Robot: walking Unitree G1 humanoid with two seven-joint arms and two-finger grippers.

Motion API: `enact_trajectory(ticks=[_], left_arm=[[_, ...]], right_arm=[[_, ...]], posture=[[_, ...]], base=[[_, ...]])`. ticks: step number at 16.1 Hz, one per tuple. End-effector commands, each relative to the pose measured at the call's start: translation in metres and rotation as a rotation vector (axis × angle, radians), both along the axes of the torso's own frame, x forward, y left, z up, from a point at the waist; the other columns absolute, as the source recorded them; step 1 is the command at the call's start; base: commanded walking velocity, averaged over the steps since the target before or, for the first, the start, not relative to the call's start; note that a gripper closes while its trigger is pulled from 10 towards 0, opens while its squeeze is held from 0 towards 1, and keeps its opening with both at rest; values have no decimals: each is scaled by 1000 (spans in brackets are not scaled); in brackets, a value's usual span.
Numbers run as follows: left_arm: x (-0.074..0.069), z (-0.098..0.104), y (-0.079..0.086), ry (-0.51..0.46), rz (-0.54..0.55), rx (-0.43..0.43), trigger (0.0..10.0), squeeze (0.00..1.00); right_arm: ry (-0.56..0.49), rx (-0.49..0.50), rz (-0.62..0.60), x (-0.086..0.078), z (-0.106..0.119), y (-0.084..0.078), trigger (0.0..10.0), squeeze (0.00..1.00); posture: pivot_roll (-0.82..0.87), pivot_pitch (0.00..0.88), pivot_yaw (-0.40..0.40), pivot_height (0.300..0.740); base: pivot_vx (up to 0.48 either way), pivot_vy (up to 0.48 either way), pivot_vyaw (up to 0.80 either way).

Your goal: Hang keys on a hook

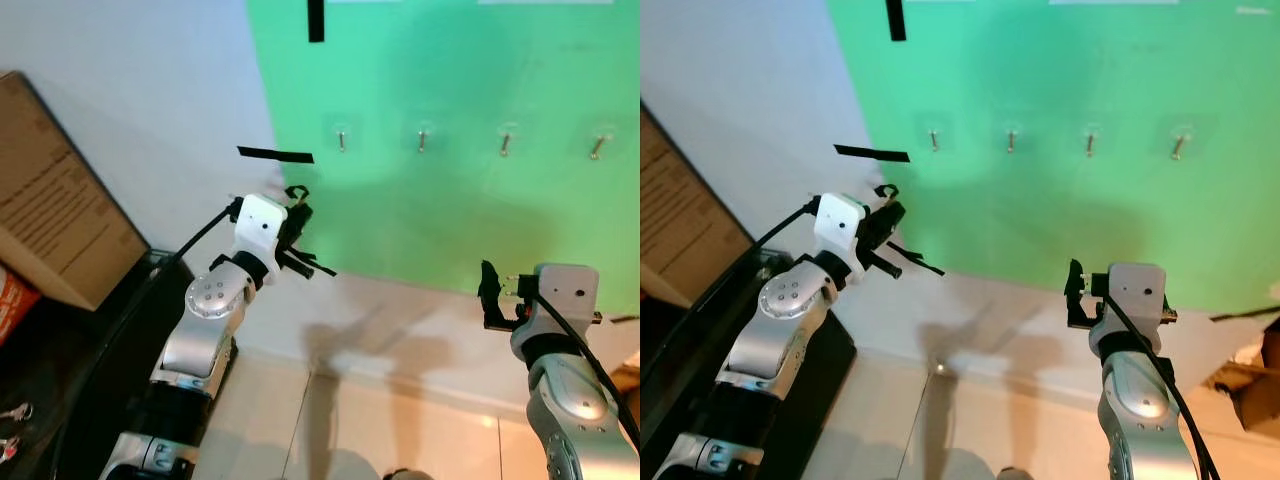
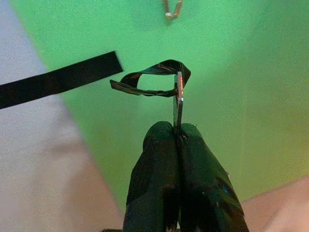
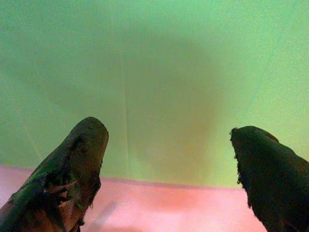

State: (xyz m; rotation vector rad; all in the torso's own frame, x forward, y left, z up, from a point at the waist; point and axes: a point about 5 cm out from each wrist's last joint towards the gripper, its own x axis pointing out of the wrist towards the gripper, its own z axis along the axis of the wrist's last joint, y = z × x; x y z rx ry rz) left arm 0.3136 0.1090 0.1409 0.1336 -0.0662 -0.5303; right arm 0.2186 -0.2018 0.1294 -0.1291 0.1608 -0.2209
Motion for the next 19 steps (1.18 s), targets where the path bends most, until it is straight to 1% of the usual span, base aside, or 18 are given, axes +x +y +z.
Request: enact_trajectory(ticks=[1, 2, 5, 7, 9, 10, 11, 12, 13, 14, 17, 19], left_arm=[[-1, 4, 2, -23, -5, -10, 10000, 0], [-1, 5, 1, -30, -7, -10, 10000, 0], [-2, 11, 0, -79, -20, -15, 10000, 0], [-2, 20, 0, -117, -37, -53, 10000, 0], [-6, 18, -5, -110, -83, -65, 10000, 0], [-7, 15, -4, -98, -64, -51, 10000, 0], [-5, 11, -3, -72, -43, -41, 10000, 0], [-3, 5, 2, -44, 0, -13, 10000, 0], [-2, 2, 6, -47, 29, 15, 10000, 0], [-2, 2, 6, -47, 29, 15, 10000, 0], [0, 1, 7, -41, 50, 13, 10000, 0], [0, 1, 7, -40, 57, 17, 10000, 0]], right_arm=[[-1, 5, 12, 0, 1, 2, 10000, 0], [-2, 4, 12, -1, 1, 2, 10000, 0], [1, -6, 34, -2, 0, 3, 10000, 0], [3, -6, 40, -3, -1, 4, 10000, 0], [4, 0, 39, -2, -1, 4, 10000, 0], [5, -1, 39, -3, -1, 4, 10000, 0], [6, -3, 39, -3, -1, 4, 10000, 0], [8, -3, 40, -3, -1, 4, 10000, 0], [9, -3, 41, -3, -2, 5, 10000, 0], [9, -3, 41, -3, -2, 5, 10000, 0], [7, -7, 50, -1, -1, 7, 10000, 0], [5, -9, 54, 1, 0, 8, 10000, 0]], posture=[[-201, 0, 132, 740], [-201, 0, 132, 740], [-198, 0, 132, 740], [-195, 0, 133, 740], [-200, 0, 140, 740], [-202, 0, 140, 740], [-202, 0, 140, 740], [-203, 0, 137, 740], [-203, 0, 135, 740], [-203, 0, 135, 740], [-198, 0, 132, 740], [-195, 0, 131, 740]], base=[[0, 0, -800], [0, 0, -800], [0, 0, 0], [0, 0, 0], [0, 0, 0], [0, 0, 0], [0, 0, -481], [0, 0, -800], [0, 0, -800], [0, 0, -800], [0, -480, -692], [0, -480, 0]])
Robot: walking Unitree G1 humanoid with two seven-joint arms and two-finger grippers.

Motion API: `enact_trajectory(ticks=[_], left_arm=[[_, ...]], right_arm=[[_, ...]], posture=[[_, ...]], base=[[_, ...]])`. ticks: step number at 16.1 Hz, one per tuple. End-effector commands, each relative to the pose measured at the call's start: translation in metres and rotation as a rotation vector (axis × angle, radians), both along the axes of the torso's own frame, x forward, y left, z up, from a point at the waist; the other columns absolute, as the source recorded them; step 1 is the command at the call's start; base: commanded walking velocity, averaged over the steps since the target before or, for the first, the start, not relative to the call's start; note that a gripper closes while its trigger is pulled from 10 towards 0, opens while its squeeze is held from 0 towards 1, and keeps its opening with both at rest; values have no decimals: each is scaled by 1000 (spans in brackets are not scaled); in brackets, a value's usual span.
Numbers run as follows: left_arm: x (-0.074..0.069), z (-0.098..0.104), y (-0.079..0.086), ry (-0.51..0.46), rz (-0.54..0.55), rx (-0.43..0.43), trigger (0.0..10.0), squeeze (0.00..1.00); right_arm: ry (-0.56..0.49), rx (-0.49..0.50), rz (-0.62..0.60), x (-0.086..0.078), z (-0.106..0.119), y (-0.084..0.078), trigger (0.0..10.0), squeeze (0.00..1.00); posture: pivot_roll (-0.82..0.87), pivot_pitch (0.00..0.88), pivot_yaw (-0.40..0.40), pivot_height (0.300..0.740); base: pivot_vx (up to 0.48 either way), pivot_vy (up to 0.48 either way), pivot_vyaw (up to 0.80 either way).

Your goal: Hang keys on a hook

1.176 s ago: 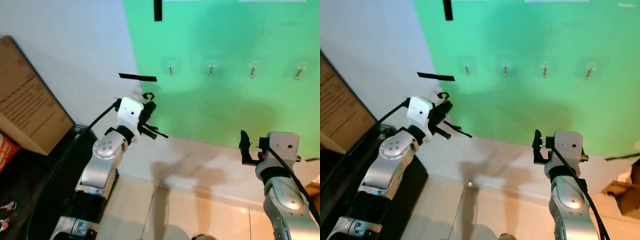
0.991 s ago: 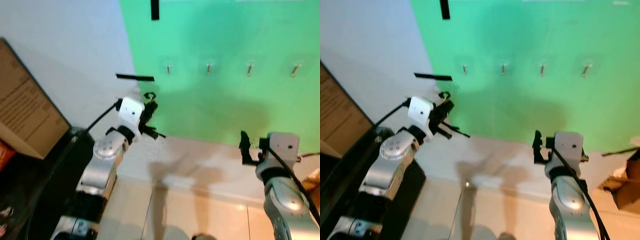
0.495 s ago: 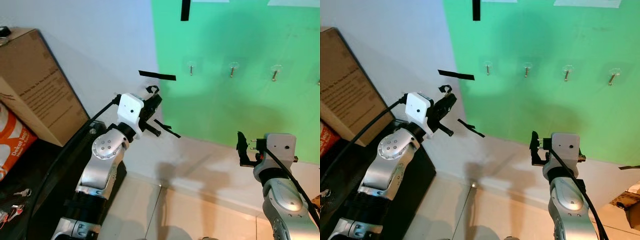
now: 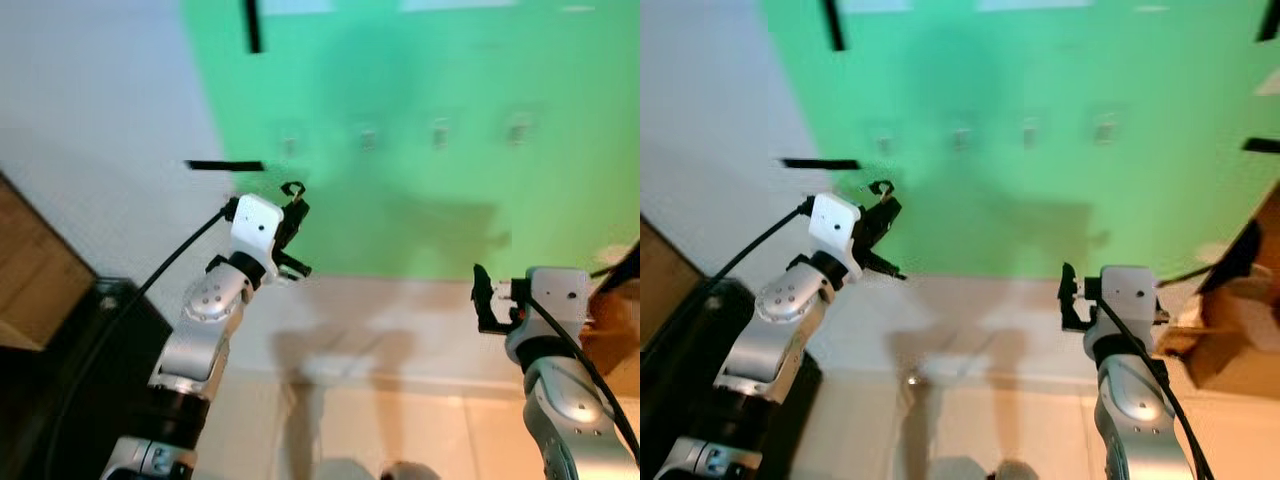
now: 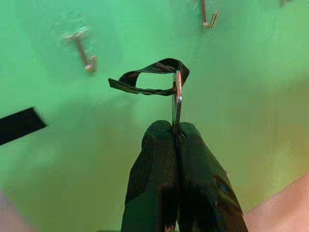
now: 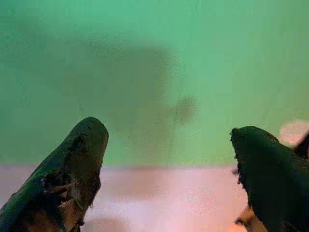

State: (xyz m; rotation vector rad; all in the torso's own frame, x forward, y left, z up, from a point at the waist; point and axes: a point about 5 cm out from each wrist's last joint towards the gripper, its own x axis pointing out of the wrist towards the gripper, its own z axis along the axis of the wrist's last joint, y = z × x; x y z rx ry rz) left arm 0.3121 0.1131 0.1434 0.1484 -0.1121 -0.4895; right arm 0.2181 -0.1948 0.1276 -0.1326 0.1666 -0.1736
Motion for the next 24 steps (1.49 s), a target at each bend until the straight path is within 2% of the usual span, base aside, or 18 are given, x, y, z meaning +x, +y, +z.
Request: enact_trajectory(ticks=[1, 3, 5, 7, 16, 20, 24], left_arm=[[2, -1, 3, 11, 20, 16, 10000, 0], [4, -2, 5, 29, 38, 6, 10000, 0], [5, -3, 5, 38, 38, 8, 10000, 0], [6, -3, 5, 40, 35, 15, 10000, 0], [12, 2, 11, 35, 71, 21, 10000, 0], [16, 6, 24, 22, 125, 28, 10000, 0], [24, 24, 44, -24, 189, 30, 10000, 0]], right_arm=[[-4, -10, 7, 1, 2, 1, 10000, 0], [-6, -13, 10, 3, 2, 2, 10000, 0], [-5, -8, 10, 4, 1, 2, 10000, 0], [-4, -8, 11, 5, 1, 3, 10000, 0], [-12, -7, 4, 8, 2, 3, 10000, 0], [-12, -6, 18, 12, 1, 6, 10000, 0], [-20, -1, 20, 14, 3, 7, 10000, 0]], posture=[[-195, 0, 131, 740], [-190, 0, 128, 740], [-188, 0, 130, 740], [-190, 0, 133, 740], [-180, 0, 134, 740], [-162, 0, 121, 740], [-144, 0, 108, 740]], base=[[0, -480, 0], [0, 0, 0], [0, 480, 0], [0, 480, -800], [0, 0, 0], [0, 0, 0], [0, 0, 0]])
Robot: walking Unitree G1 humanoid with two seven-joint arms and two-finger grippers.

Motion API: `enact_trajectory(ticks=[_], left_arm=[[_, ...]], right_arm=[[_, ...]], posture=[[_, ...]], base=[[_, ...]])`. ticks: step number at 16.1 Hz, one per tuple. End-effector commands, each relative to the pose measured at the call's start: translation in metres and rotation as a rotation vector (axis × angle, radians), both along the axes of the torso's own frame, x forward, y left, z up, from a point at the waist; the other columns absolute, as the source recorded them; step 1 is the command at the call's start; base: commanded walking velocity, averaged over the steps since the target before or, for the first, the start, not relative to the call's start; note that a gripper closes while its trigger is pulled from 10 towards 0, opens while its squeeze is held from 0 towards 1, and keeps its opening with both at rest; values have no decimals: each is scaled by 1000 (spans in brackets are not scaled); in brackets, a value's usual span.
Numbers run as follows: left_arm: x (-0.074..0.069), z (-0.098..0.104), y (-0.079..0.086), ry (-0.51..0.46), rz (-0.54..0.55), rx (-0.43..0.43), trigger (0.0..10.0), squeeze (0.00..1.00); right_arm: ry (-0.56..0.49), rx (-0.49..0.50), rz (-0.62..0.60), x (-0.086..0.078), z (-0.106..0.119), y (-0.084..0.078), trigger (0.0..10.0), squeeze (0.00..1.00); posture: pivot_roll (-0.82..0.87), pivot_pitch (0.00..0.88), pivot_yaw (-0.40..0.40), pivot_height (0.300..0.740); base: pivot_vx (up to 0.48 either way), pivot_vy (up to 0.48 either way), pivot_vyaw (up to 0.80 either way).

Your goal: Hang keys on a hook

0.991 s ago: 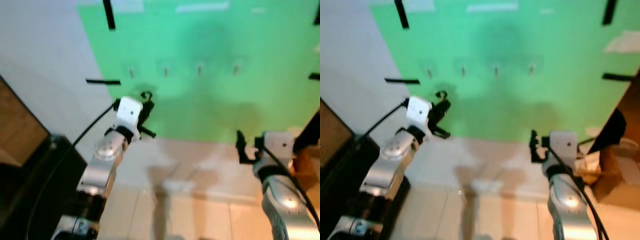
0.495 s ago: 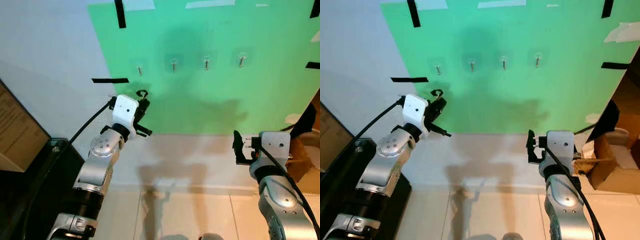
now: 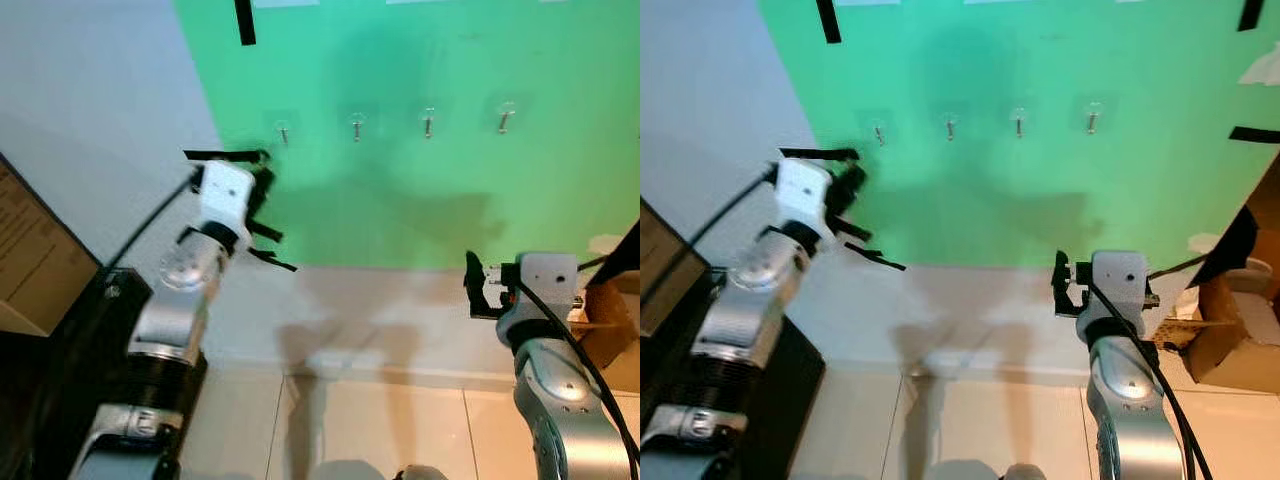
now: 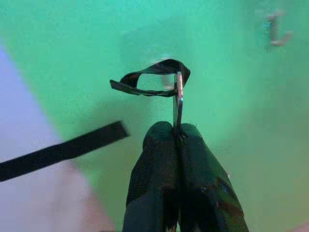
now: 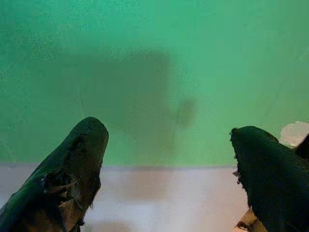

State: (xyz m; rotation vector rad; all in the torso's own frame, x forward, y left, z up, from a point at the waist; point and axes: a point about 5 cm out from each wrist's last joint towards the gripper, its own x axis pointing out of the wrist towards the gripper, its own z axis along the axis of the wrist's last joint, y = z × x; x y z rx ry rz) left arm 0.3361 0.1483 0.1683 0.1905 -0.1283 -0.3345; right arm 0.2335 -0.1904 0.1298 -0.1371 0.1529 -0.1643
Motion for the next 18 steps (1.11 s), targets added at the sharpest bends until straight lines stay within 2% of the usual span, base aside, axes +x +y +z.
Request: enact_trajectory(ticks=[1, 6, 9, 12, 18], left_arm=[[-1, 0, 10, 11, 39, 1, 10000, 0], [-2, 1, 11, 5, 47, -3, 10000, 0], [4, 2, 2, 4, 17, -9, 10000, 0], [3, -2, -7, 14, -10, -5, 10000, 0], [11, 19, -24, -69, -96, -69, 10000, 0]], right_arm=[[-4, 5, 11, -2, 1, 3, 10000, 0], [0, -3, 14, -1, 1, 0, 10000, 0], [-22, -2, -10, 2, 3, -2, 10000, 0], [-20, -2, -13, 0, 2, -2, 10000, 0], [-14, -10, 0, 0, 1, 0, 10000, 0]], posture=[[-144, 0, 107, 740], [-151, 0, 113, 740], [-165, 0, 133, 740], [-170, 0, 130, 740], [-171, 0, 116, 740]], base=[[0, 0, 0], [0, 0, 0], [0, 0, 0], [0, 0, 0], [0, 0, 0]])
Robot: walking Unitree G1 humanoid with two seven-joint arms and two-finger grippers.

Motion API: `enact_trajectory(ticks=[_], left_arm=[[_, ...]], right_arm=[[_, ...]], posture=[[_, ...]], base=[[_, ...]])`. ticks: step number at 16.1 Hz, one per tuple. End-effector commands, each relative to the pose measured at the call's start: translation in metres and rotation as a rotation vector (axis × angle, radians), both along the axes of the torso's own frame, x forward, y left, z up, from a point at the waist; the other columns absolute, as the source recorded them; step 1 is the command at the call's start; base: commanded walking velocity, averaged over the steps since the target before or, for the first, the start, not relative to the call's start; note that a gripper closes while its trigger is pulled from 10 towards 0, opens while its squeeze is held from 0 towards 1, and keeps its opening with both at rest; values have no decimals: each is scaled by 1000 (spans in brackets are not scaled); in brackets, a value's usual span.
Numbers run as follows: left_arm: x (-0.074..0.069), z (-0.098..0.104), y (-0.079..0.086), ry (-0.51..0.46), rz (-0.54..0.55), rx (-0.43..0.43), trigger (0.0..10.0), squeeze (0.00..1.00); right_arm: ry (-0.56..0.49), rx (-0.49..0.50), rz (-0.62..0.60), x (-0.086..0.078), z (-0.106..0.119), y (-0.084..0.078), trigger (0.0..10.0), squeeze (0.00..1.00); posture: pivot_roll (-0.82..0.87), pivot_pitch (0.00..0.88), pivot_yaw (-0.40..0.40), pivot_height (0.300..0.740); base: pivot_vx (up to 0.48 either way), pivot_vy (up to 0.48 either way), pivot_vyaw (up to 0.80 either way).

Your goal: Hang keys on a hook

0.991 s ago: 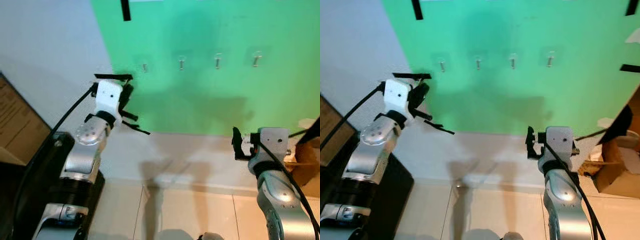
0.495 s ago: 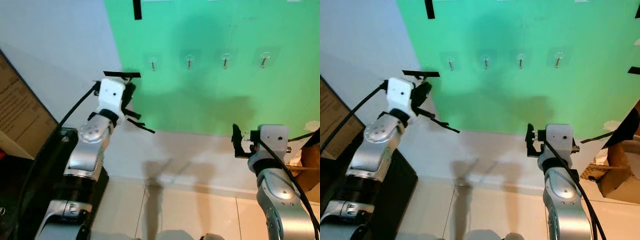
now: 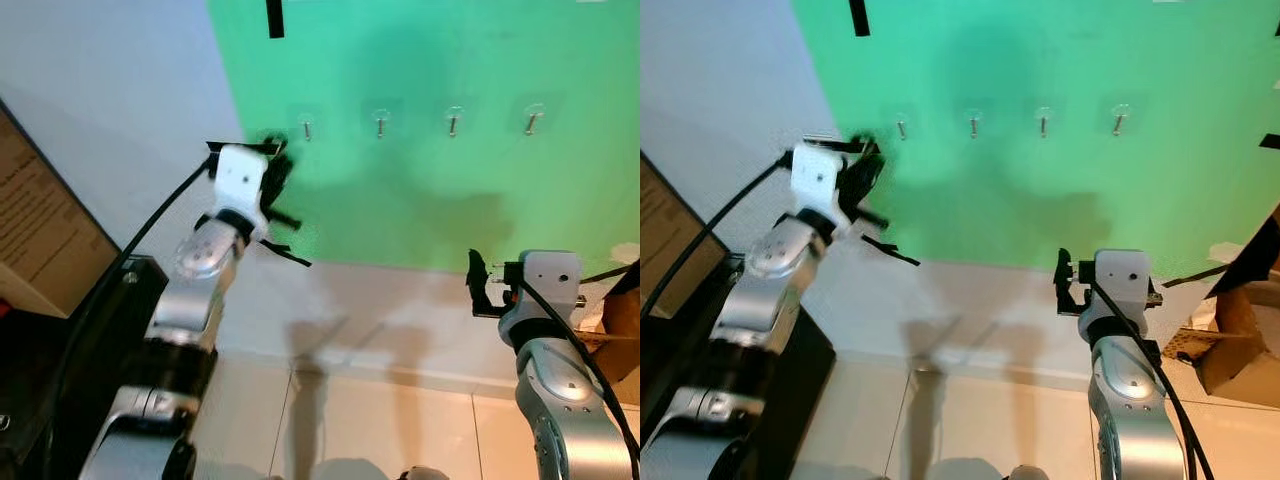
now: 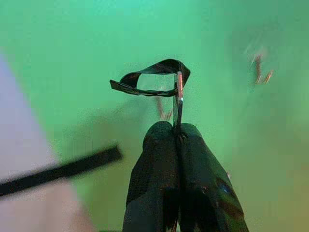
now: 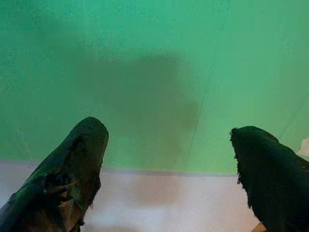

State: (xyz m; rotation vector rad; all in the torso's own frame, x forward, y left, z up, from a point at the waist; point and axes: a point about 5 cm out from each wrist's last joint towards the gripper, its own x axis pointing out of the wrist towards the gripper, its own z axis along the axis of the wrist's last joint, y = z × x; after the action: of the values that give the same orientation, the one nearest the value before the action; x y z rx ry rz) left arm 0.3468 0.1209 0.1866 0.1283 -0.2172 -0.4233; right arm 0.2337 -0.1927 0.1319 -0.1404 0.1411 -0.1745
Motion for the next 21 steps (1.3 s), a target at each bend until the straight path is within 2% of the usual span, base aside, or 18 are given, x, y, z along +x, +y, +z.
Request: enact_trajectory(ticks=[1, 3, 4, 6, 8, 12, 14, 21], left_arm=[[4, 2, -1, -5, -8, 4, 10000, 0], [11, 4, -13, -21, -31, 66, 10000, 0], [19, 4, -13, -32, 27, 161, 10000, 0], [23, 5, -14, -52, 67, 234, 10000, 0], [24, 4, -19, -75, 77, 275, 10000, 0], [24, -3, -23, -73, 118, 266, 10000, 0], [24, -8, -19, -51, 139, 241, 10000, 0], [29, -8, -12, -56, 187, 293, 10000, 0]], right_arm=[[-2, -7, 4, -1, -1, 1, 10000, 0], [-10, -11, 5, 0, 2, 0, 10000, 0], [-20, 10, 31, 1, 4, 1, 10000, 0], [-8, 21, 125, 0, 4, 6, 10000, 0], [-4, 21, 166, -1, 7, 2, 10000, 0], [2, -12, 278, -7, 14, -4, 10000, 0], [4, -41, 310, -7, 19, -8, 10000, 0], [15, -63, 400, -8, 26, -7, 10000, 0]], posture=[[-173, 0, 115, 740], [-187, 0, 124, 740], [-195, 0, 138, 740], [-204, 0, 149, 740], [-209, 0, 142, 740], [-216, 0, 121, 740], [-211, 0, 111, 740], [-209, 0, 100, 740]], base=[[0, 0, 0], [0, 0, 0], [0, 0, 0], [0, 0, 0], [0, 0, 0], [0, 0, 0], [0, 0, 0], [0, 0, 0]])
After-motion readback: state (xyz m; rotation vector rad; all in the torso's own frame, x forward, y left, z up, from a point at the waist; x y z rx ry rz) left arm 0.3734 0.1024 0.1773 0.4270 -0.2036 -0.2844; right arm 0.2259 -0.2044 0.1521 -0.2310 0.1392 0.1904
